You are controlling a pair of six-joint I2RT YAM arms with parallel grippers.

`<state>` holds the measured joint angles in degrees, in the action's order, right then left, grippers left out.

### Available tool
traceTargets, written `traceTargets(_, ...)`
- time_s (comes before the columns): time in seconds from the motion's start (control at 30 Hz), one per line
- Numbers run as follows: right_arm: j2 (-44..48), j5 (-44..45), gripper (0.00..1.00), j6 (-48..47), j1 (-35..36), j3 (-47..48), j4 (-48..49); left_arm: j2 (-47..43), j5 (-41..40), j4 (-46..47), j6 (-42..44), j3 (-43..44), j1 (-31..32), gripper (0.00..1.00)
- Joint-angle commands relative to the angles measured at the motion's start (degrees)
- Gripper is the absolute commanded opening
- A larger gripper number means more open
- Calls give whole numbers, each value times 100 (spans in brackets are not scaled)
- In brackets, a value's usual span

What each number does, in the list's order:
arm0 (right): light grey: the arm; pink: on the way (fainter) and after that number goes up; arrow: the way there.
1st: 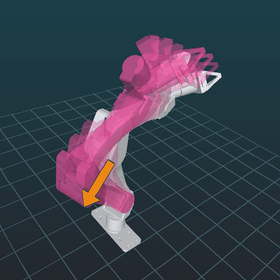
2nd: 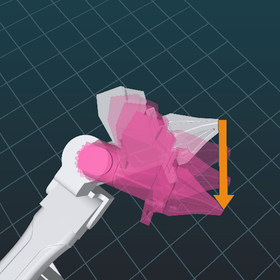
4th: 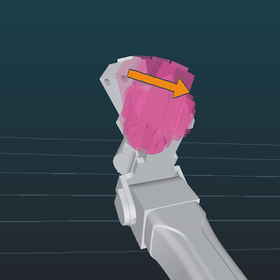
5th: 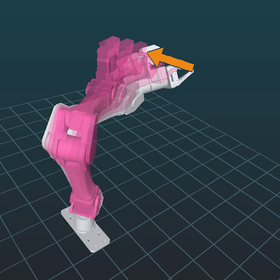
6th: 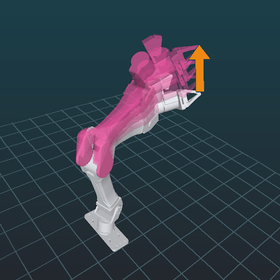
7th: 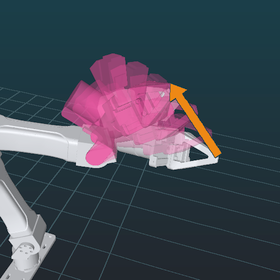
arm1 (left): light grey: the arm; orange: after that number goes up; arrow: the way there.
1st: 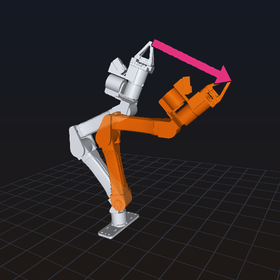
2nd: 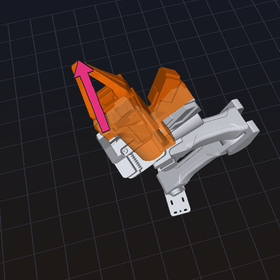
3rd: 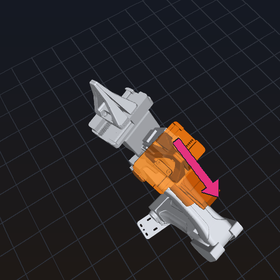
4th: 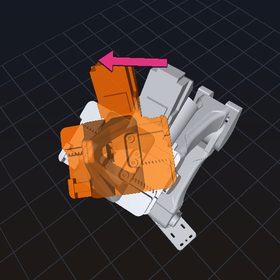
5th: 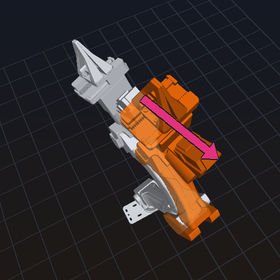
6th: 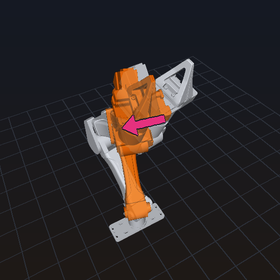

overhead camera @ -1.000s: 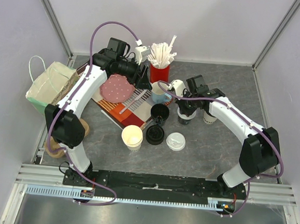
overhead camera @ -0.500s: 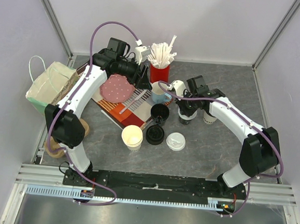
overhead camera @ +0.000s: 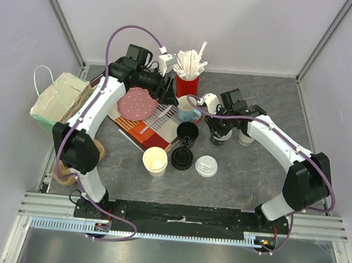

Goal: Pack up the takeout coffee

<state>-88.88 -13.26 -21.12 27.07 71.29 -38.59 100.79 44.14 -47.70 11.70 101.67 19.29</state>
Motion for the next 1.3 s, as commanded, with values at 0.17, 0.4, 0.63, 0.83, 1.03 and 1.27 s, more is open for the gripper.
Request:
traceTargets(0.17, 213, -98, 44, 3, -26, 17, 80, -130, 218, 24, 86, 108, -30, 72)
traceTargets(0.4, 152, -177, 49, 90, -26, 227, 62, -112, 253, 15, 86, 134, -30, 72)
traceTargets(0.63, 520, 146, 55, 739, -114, 615, 351, 19, 402, 15, -63, 309, 13, 66)
traceTargets(0.83, 644, 657, 34, 1496, -351, 142, 615, 177, 402, 24, -177, 389, 233, 58)
traceTargets(1.03, 863, 798, 13, 2130, -544, -562, 1124, 493, 262, 384, -397, 380, 892, 51)
traceTargets(1.27, 1022, 588, 0, 2727, -747, -1090, 1968, 1407, 51, 903, -1117, 819, 1533, 16)
